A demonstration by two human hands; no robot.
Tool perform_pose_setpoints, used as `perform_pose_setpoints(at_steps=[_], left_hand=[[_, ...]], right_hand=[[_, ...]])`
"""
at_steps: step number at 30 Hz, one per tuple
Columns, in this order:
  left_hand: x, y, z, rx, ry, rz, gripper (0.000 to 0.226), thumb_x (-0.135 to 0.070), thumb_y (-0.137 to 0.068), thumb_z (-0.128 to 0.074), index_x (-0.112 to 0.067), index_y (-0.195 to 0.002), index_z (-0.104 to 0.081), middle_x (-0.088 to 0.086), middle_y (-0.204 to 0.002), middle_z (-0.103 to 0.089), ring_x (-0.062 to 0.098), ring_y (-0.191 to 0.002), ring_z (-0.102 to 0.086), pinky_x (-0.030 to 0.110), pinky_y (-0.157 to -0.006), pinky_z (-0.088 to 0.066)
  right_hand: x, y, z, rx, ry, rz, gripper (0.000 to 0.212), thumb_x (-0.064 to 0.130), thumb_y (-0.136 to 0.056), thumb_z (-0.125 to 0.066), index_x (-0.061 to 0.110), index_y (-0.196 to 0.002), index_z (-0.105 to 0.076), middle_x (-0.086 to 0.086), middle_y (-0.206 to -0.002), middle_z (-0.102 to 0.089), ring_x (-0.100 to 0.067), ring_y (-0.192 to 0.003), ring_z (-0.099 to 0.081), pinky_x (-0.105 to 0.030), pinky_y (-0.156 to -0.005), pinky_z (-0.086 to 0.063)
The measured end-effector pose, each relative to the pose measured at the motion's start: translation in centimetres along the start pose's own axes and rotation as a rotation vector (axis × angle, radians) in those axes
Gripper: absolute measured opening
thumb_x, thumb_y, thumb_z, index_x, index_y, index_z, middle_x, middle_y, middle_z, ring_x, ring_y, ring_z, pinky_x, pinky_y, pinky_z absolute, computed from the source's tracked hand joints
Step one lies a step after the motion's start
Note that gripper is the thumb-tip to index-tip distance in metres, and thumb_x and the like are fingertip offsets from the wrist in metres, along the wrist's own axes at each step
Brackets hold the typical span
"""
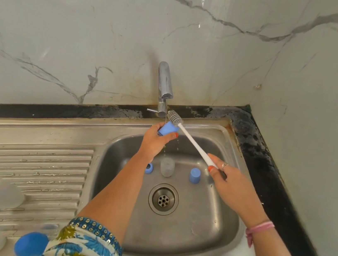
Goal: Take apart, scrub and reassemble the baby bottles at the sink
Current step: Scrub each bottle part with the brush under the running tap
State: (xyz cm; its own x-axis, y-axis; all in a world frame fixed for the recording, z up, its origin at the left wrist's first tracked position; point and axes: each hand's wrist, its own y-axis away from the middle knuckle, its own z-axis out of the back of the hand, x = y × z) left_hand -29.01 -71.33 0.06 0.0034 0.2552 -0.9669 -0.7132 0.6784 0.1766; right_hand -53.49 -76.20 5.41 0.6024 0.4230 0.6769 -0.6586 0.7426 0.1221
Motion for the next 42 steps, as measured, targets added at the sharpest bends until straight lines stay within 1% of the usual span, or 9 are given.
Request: perform_pose_setpoints(at_steps=[4,8,13,17,22,28,35,37,42], left_hand=[[0.9,0.6,0.8,-0.016,0.133,-0.025,0.047,-0.018,-0.086,-0.073,-0.013,-0.13,-0.057,0.004,-0.112,-0.065,0.013,-0.089,-0.064,0.033,-0.085,-0.057],[1.5,1.2,0.7,0.024,0.146,-0.031,0.049,-0.013,-0.085,-0.074,-0.011,-0.13,-0.056,0.001,-0.109,-0.065,0.016,-0.093,-0.065,0.034,-0.085,-0.057],[0.2,0.1,0.4,-0.128,0.24,0.055,0.031,-0.009,-0.079,-0.078,-0.023,-0.102,-0.061,-0.002,-0.096,-0.067,0.022,-0.093,-0.065,0.033,-0.082,-0.057],[-0.8,-0.6,0.1,-0.104,0.115,0.011,0.058,-0.013,-0.075,-0.082,-0.015,-0.123,-0.05,0.002,-0.113,-0.063,0.023,-0.099,-0.063,0.036,-0.084,-0.056],[-1.3,-0.3,-0.5,-0.151,0.094,-0.018,0.055,-0.015,-0.075,-0.083,-0.024,-0.115,-0.047,0.004,-0.119,-0.06,0.017,-0.093,-0.061,0.026,-0.072,-0.055],[-1.2,-0.1,0.0,-0.068,-0.119,-0.132,0.052,-0.018,-0.072,-0.085,-0.025,-0.111,-0.051,-0.007,-0.105,-0.055,0.017,-0.098,-0.056,0.023,-0.075,-0.051],[-1.6,-0.7,0.2,-0.127,-0.1,-0.039,0.058,-0.02,-0.074,-0.083,-0.011,-0.122,-0.051,0.008,-0.116,-0.061,0.02,-0.095,-0.058,0.024,-0.074,-0.05],[-1.4,-0.3,-0.3,-0.105,-0.116,-0.061,0.059,-0.018,-0.073,-0.084,-0.012,-0.122,-0.052,0.007,-0.119,-0.06,0.024,-0.103,-0.059,0.035,-0.084,-0.053],[-1.5,-0.6,0.8,-0.201,-0.053,-0.037,0.053,-0.015,-0.072,-0.084,-0.023,-0.111,-0.049,-0.001,-0.112,-0.058,0.021,-0.105,-0.057,0.028,-0.082,-0.047]], right_hand=[[1.5,-0.4,-0.5,0.019,0.041,0.047,0.037,0.037,-0.101,-0.041,0.043,-0.138,-0.047,0.013,-0.068,-0.045,-0.014,-0.069,-0.051,-0.034,-0.067,-0.048],[2.5,-0.9,-1.0,0.029,0.033,0.031,0.038,0.036,-0.102,-0.039,0.037,-0.139,-0.047,0.007,-0.081,-0.049,-0.02,-0.078,-0.049,-0.044,-0.078,-0.048],[3.2,1.5,-2.2,-0.017,0.21,0.065,0.039,0.044,-0.1,-0.036,0.046,-0.139,-0.039,0.008,-0.081,-0.055,-0.02,-0.07,-0.057,-0.036,-0.065,-0.048],[3.0,2.1,-2.3,-0.096,0.262,0.046,0.041,0.042,-0.101,-0.034,0.046,-0.142,-0.035,0.009,-0.078,-0.052,-0.019,-0.069,-0.06,-0.036,-0.063,-0.051],[3.5,0.6,-2.3,-0.118,0.262,0.046,0.042,0.04,-0.102,-0.032,0.043,-0.144,-0.035,0.009,-0.078,-0.049,-0.023,-0.072,-0.061,-0.039,-0.064,-0.052],[3.6,-0.5,-2.4,-0.104,0.261,-0.013,0.043,0.037,-0.103,-0.031,0.037,-0.146,-0.034,0.003,-0.083,-0.056,-0.022,-0.073,-0.059,-0.037,-0.067,-0.05],[4.1,2.3,-3.6,-0.103,0.294,0.043,0.044,0.04,-0.103,-0.03,0.041,-0.147,-0.031,0.008,-0.083,-0.05,-0.022,-0.072,-0.061,-0.036,-0.064,-0.05],[3.8,0.8,-3.0,-0.092,0.275,-0.008,0.044,0.038,-0.104,-0.029,0.038,-0.148,-0.031,0.004,-0.082,-0.053,-0.023,-0.073,-0.061,-0.037,-0.065,-0.051],[4.5,1.6,-3.4,-0.114,0.345,0.072,0.045,0.039,-0.104,-0.027,0.037,-0.149,-0.027,0.006,-0.081,-0.052,-0.021,-0.066,-0.061,-0.039,-0.061,-0.054]])
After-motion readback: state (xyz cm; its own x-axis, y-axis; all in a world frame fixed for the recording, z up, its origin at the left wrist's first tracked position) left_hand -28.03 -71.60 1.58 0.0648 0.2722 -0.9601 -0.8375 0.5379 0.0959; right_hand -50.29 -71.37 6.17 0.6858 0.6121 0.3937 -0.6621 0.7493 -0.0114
